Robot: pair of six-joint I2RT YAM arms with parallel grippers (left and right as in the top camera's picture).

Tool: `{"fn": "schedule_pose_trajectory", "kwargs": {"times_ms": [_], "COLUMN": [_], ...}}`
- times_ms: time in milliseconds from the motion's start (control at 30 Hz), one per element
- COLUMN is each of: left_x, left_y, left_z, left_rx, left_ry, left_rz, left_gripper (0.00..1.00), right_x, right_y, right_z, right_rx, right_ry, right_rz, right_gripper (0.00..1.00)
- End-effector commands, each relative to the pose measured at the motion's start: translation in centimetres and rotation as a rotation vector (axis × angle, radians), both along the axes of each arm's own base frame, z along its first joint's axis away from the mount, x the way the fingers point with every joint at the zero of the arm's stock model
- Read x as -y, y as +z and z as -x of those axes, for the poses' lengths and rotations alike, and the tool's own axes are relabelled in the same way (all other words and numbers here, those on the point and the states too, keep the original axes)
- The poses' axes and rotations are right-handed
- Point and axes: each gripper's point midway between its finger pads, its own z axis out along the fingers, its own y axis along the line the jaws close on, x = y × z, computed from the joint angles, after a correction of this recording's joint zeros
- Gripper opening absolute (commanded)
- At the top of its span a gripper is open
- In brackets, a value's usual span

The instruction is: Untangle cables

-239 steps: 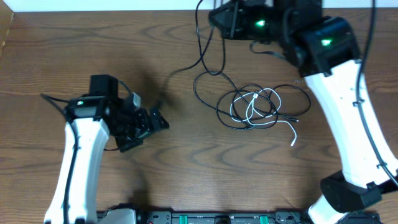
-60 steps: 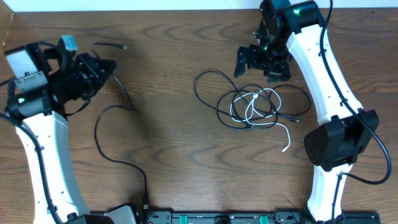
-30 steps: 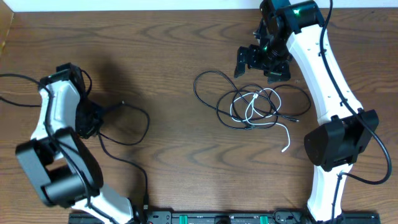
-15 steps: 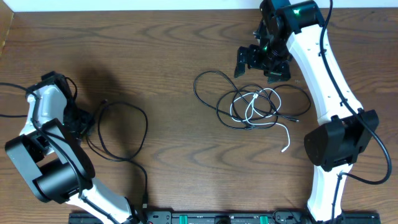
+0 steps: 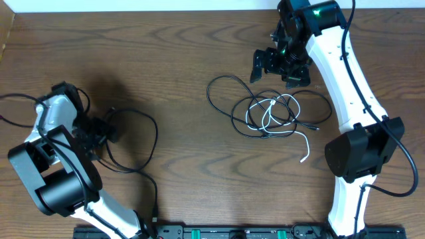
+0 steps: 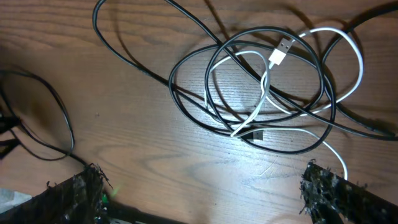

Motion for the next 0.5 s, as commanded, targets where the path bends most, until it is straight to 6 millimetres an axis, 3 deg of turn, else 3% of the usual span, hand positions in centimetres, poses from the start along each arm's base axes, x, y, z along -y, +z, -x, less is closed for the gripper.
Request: {"fn": "schedule_pose_trajectory", "kwargs": {"times_ms": [0, 467], "left_x": [0.3, -2.0], "left_y": [-1.1, -0.6], "left_z": [0.8, 0.4], "left_rx": [-0.02, -0.025], "left_ry": [-0.018, -0.005], "left_rz": [0.007, -0.11], "left_gripper": [0.67, 0.68], "right_x": [0.1, 0.1], "right_y": [1.5, 1.5], "right_z": [0.2, 0.2], "right_rx": [0.041, 0.04], "right_ry": [0.012, 0.012], "right_rz": [-0.008, -0.008], "right_gripper": [0.99, 0.99]}}
